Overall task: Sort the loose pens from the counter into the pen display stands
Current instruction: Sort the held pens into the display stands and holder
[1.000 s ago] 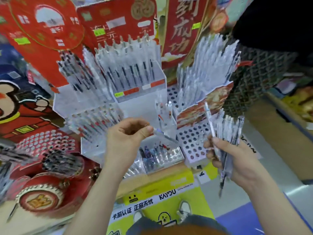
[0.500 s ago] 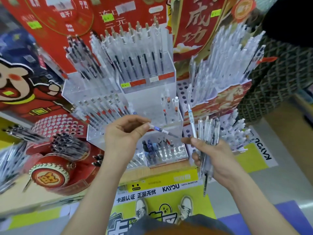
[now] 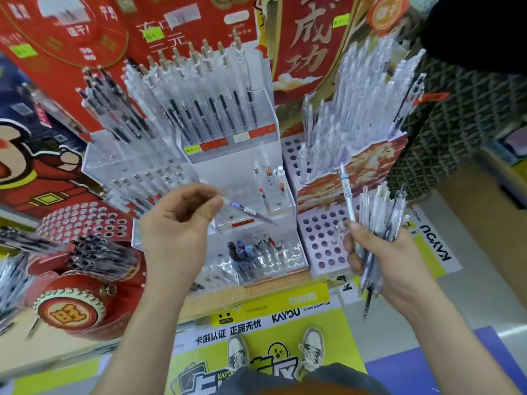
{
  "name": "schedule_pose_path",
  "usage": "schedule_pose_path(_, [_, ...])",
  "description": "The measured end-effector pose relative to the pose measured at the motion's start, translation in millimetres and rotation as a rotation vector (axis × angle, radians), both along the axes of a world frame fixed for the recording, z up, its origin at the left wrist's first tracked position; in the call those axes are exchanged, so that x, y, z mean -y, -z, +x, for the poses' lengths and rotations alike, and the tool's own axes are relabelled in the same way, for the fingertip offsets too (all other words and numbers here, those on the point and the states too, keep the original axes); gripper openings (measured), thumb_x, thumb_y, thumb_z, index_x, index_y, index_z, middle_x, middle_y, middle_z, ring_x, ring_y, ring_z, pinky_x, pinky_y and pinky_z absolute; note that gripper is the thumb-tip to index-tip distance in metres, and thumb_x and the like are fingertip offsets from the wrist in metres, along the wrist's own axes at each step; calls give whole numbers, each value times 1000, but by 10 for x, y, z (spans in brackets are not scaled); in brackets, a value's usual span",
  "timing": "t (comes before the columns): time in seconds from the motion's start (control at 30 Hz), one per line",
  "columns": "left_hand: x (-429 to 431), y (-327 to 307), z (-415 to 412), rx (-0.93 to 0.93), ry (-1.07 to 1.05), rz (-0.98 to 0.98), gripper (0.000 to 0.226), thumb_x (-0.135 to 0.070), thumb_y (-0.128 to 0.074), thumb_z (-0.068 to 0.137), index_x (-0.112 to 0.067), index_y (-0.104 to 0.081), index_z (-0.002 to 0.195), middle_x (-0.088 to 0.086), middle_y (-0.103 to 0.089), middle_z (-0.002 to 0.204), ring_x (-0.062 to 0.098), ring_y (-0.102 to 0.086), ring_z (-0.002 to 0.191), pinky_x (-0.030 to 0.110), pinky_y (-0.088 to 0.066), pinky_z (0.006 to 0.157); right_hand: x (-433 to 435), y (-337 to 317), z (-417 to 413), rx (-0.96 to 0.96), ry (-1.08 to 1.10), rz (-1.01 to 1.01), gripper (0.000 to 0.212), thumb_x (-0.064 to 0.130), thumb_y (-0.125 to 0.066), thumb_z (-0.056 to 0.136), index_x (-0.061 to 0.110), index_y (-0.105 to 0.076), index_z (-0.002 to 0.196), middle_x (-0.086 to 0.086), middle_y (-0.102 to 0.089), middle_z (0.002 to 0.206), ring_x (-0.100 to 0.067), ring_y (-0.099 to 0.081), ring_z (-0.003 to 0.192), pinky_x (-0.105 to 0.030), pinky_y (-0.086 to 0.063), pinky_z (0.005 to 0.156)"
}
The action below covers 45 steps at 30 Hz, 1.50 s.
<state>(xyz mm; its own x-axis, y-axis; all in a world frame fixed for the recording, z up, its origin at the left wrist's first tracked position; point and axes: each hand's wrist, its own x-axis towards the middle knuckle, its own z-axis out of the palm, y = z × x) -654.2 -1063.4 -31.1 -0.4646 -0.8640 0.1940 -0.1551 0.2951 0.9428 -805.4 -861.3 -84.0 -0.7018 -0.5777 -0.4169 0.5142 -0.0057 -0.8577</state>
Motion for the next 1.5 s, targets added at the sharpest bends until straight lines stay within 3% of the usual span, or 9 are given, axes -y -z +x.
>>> schedule_pose_path(0.23, [458, -264, 67, 137, -24, -387, 17, -4, -71, 83, -19, -69, 91, -19, -67, 82, -2, -63, 75, 16, -51, 77, 133, -73, 120, -31, -201, -213, 46, 53, -89, 52, 18, -70, 73, -8, -57, 60, -17, -46, 41, -24, -39, 41])
schedule_pose_path(0.4, [532, -179, 13, 306, 78, -534, 13, -6, -73, 81, -11, -74, 93, -8, -68, 82, 5, -63, 77, 26, -53, 79, 253, -148, 212, -56, -298, -209, 52, 57, -90, 49, 19, -75, 80, -10, -58, 61, -19, -47, 43, -25, -40, 43])
schedule_pose_path(0.53, [587, -198, 62, 317, 95, -617, 13, -4, -73, 80, -7, -74, 93, -4, -68, 83, 8, -63, 78, 20, -50, 77, 333, -135, 282, -27, -332, -223, 53, 54, -91, 49, 16, -76, 82, -10, -58, 60, -19, -46, 42, -23, -40, 42])
schedule_pose_path(0.63, [611, -221, 99, 300, 110, -614, 11, -2, -73, 78, -4, -74, 89, -6, -66, 79, 6, -60, 77, 16, -49, 73, 374, -129, 324, -35, -364, -210, 53, 54, -90, 50, 15, -76, 82, -10, -58, 61, -19, -47, 42, -23, -41, 43])
schedule_pose_path(0.77, [613, -226, 156, 270, 124, -583, 12, -2, -75, 77, -6, -74, 88, -15, -63, 79, 4, -61, 78, 17, -51, 72, 432, -133, 376, -31, -389, -202, 57, 54, -91, 48, 12, -74, 82, -11, -57, 60, -18, -48, 42, -23, -41, 42])
schedule_pose_path(0.93, [603, -208, 215, 257, 137, -623, 9, -7, -76, 76, -8, -75, 85, -14, -65, 78, 4, -62, 76, 21, -51, 71, 498, -127, 422, -14, -414, -211, 57, 51, -93, 48, 9, -73, 82, -13, -58, 60, -18, -50, 42, -24, -42, 42])
schedule_pose_path(1.2, [576, -172, 219, 233, 151, -621, 13, -14, -77, 76, -8, -76, 88, -14, -65, 80, 3, -61, 78, 11, -49, 73, 572, -105, 444, 1, -451, -190, 59, 49, -94, 46, 8, -72, 82, -15, -58, 62, -20, -48, 42, -23, -42, 43])
schedule_pose_path(1.37, [681, -164, 216, 228, 87, -496, 14, -10, -77, 77, -12, -76, 90, -23, -63, 77, 5, -65, 76, 21, -54, 74, 602, -98, 439, 8, -427, -172, 73, 48, -95, 44, -1, -67, 90, -14, -59, 67, -21, -47, 41, -25, -42, 42])
schedule_pose_path(1.5, [781, -122, 214, 278, 30, -393, 15, -11, -77, 78, -11, -76, 92, -14, -66, 76, 7, -65, 76, 27, -55, 78, 631, -85, 435, 22, -415, -149, 72, 48, -96, 41, 1, -70, 89, -13, -58, 67, -20, -47, 41, -25, -41, 41])
